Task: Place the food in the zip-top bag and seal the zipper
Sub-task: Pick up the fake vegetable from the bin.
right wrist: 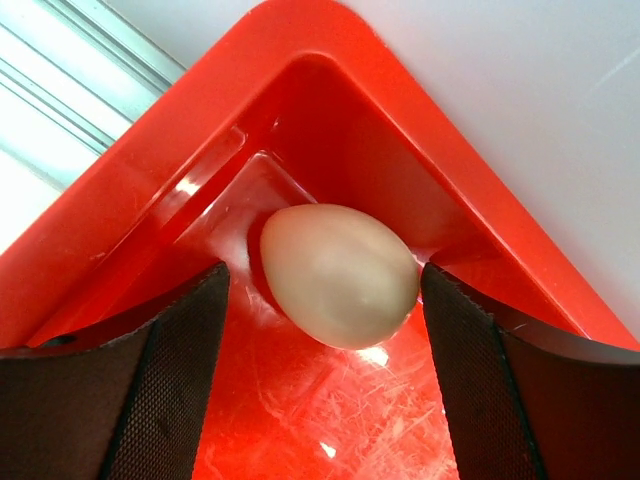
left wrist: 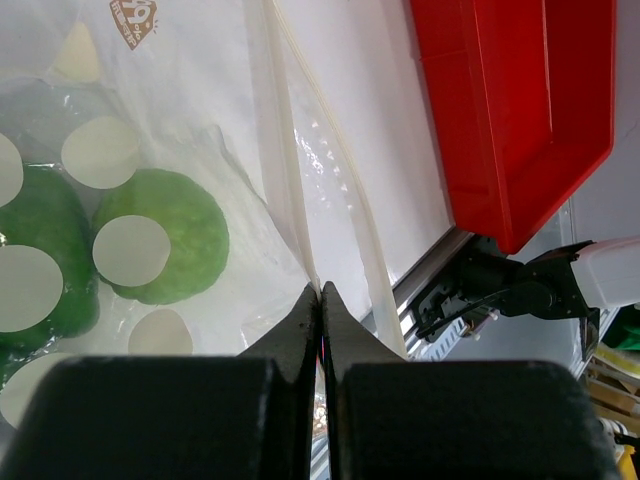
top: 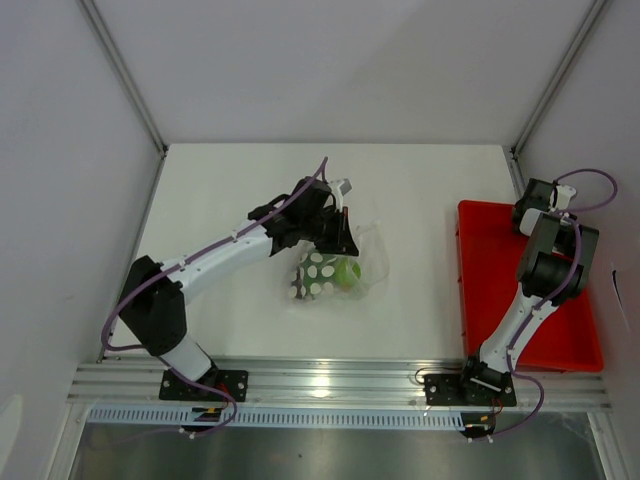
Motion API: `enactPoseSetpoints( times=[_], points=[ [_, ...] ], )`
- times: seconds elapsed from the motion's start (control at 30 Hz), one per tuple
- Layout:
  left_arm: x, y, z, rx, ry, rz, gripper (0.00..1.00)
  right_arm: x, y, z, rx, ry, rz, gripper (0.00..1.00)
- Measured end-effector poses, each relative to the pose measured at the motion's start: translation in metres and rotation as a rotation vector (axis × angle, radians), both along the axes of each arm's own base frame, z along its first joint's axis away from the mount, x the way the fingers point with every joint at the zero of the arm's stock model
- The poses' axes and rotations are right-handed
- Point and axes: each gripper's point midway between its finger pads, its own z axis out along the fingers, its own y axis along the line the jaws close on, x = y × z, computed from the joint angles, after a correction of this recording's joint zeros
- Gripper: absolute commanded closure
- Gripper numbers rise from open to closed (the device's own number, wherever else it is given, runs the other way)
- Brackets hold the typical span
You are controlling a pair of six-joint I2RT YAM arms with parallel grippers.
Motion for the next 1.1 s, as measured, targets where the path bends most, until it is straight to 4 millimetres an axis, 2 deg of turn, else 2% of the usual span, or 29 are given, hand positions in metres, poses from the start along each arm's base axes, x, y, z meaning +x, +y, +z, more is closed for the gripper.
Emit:
enactPoseSetpoints(
  times=[0.13, 0.33, 0.63, 0.73, 0.9, 1.1],
  points=[
    [-0.001, -0.002, -0.003, -0.002, 0.009, -0.008, 0.99, 0.003, -0.002, 0.000, -0.005, -0.002, -0.004, 0.25],
    [0.000, -0.002, -0.006, 0.002, 0.015, -0.009, 0.99, 0.003, -0.003, 0.000, -0.006, 0.000, -0.002, 0.41],
    [0.000, -0.002, -0.005, 0.001, 0.015, -0.010, 0.99, 0.008, -0.005, 0.004, -0.026, -0.027, 0.005, 0.55],
    [-0.001, -0.003, -0.005, 0.001, 0.015, -0.010, 0.99, 0.006, -0.004, 0.001, -0.027, -0.024, 0.008, 0.55],
    [0.000, -0.003, -0.005, 0.000, 0.015, -0.010, 0.99, 0.004, 0.005, -0.001, -0.041, -0.017, 0.019, 0.56],
    [0.000, -0.002, -0.006, 0.002, 0.015, -0.010, 0.99, -0.008, 0.036, 0.008, -0.037, 0.007, 0.060, 0.55]
  ],
)
